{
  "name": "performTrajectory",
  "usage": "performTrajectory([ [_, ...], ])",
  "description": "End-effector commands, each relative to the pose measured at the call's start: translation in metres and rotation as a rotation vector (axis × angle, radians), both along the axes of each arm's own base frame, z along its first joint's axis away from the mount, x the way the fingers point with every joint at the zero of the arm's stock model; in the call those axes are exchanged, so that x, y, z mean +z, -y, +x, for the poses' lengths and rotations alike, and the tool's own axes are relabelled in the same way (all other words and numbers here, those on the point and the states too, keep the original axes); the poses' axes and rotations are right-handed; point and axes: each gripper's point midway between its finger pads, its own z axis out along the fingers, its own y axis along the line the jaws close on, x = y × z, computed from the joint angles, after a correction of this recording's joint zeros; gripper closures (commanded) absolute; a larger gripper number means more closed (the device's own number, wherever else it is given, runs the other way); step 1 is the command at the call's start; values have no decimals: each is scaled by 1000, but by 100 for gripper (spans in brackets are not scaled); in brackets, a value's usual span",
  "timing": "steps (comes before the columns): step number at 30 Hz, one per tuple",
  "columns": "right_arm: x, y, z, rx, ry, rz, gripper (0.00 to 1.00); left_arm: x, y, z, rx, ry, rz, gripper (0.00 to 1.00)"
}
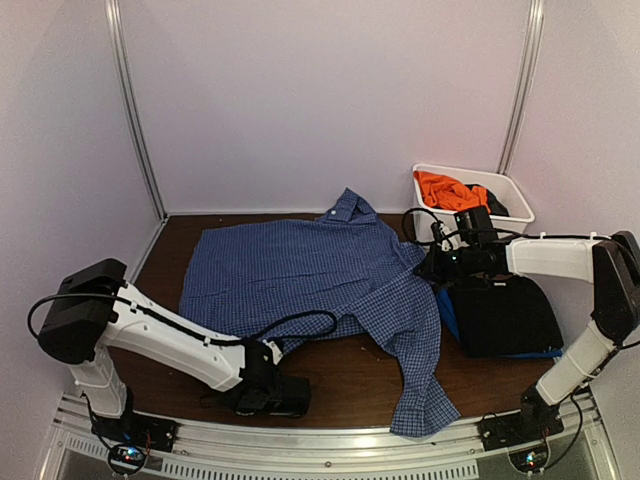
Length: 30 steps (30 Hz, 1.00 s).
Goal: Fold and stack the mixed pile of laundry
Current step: Pick up the flattened shirt from the center of the board.
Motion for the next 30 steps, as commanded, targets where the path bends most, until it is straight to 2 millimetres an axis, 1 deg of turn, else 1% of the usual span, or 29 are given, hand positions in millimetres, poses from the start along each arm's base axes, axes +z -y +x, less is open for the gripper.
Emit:
performTrajectory([
  [1, 4, 2, 0, 9, 28, -1, 100, 4, -35, -3, 71, 53, 73, 20],
  [6, 4, 4, -2, 8, 30, -10, 100, 13, -55, -9, 139, 64, 63, 33],
  [11, 4, 4, -4, 7, 31, -3, 100, 24, -55, -11, 162, 79, 33, 38],
  [14, 4, 4, -5, 10, 30, -5, 100, 39, -54, -8, 175, 113, 19, 42],
  [16, 5, 4, -5, 11, 32, -5, 100, 47, -53, -7, 177, 124, -1, 47],
  [20, 7, 3, -6, 15, 32, 2, 100, 51, -52, -8, 190, 111, -39, 59],
  [22, 7, 3, -6, 17, 32, 5, 100, 50, -55, -9, 199, 103, -46, 67],
  [25, 9, 2, -8, 22, 34, 14, 100, 46, -60, -8, 225, 77, -79, 84],
  [27, 11, 1, -10, 28, 33, 22, 100, 45, -63, -6, 250, 60, -118, 97],
  [28, 14, 0, -12, 31, 36, 29, 100, 47, -65, -6, 260, 56, -135, 100],
  [30, 18, 0, -19, 40, 31, 47, 100, 52, -67, -8, 280, 46, -179, 100],
])
